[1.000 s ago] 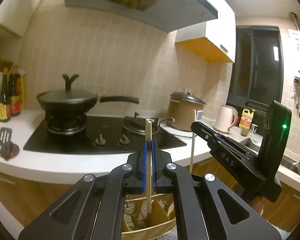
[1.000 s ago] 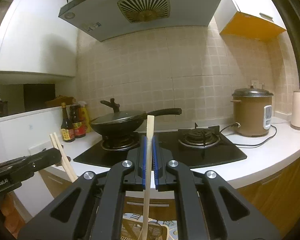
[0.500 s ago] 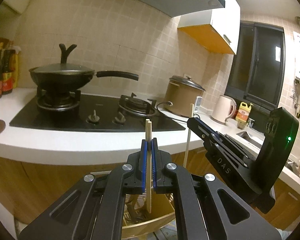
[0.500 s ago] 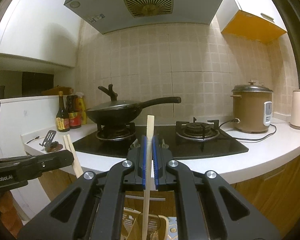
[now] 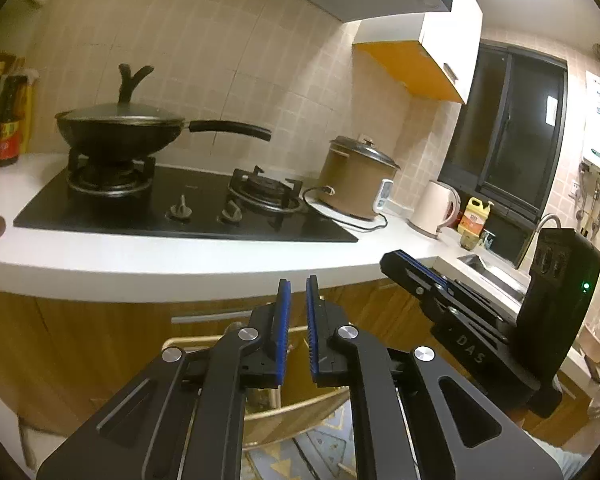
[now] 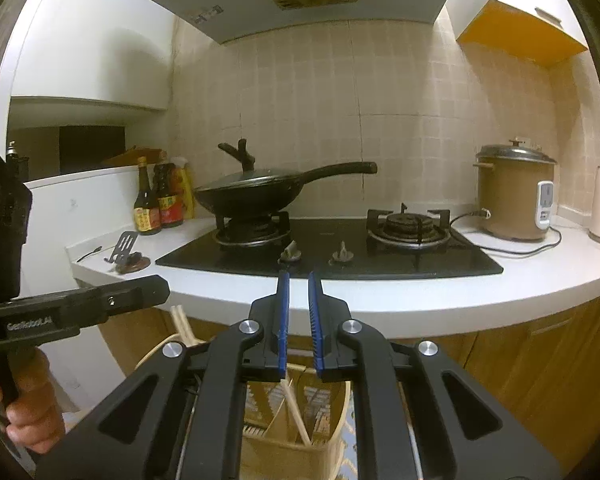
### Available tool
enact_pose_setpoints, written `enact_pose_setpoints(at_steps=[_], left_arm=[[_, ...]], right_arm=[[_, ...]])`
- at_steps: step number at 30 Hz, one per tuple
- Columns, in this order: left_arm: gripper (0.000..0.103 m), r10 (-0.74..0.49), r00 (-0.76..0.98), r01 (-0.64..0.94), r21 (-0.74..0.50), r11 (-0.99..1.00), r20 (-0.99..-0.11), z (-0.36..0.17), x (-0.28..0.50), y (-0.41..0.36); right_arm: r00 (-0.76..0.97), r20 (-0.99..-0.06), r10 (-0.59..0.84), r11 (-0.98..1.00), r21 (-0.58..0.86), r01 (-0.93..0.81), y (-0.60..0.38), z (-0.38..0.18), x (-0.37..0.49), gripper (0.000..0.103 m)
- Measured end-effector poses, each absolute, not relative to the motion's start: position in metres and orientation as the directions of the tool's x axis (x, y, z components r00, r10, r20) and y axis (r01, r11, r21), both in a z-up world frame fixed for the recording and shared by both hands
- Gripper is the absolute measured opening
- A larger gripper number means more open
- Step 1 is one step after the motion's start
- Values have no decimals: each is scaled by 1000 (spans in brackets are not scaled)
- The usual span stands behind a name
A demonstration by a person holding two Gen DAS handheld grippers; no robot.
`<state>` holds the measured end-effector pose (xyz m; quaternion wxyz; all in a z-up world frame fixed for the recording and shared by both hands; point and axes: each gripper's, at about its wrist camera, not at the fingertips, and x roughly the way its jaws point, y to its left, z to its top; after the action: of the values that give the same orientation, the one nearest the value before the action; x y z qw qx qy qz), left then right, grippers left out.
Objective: Organize utensils
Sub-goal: 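Open the left tool over the basket while the right tool releases its chopstick into it, then grasp a clear plastic spoon with the left tool while the right tool grasps a chopstick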
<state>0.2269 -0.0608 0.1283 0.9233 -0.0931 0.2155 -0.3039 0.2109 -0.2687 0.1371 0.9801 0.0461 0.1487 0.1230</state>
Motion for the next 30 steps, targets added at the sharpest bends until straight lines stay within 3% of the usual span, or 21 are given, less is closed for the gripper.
enact_pose_setpoints(at_steps=[3,5,7,13,20,30], left_arm=[[10,-602,719,516,-313,797,-348,130,220,-54],[14,-594,726,509,-311,803,-347,133,212,-48],[19,-596,724,508,-315,802,-348,136,204,-42],[26,-583,724,499,-303,812,-368,144,172,-22],[30,-544,700,484,-253,838,-464,137,141,-14],[30,-424,511,417,-215,883,-748,49,129,-11]], right_arm=[[910,-310,276,960,141,-243,-271,140,202,14],[894,-334,298,953,161,-257,-275,142,194,40],[882,-353,312,948,178,-264,-278,143,188,51],[817,-481,320,946,216,-243,-285,142,165,51],[708,-631,317,948,222,-227,-278,131,138,51],[477,-839,260,959,164,-233,-245,68,114,50]])
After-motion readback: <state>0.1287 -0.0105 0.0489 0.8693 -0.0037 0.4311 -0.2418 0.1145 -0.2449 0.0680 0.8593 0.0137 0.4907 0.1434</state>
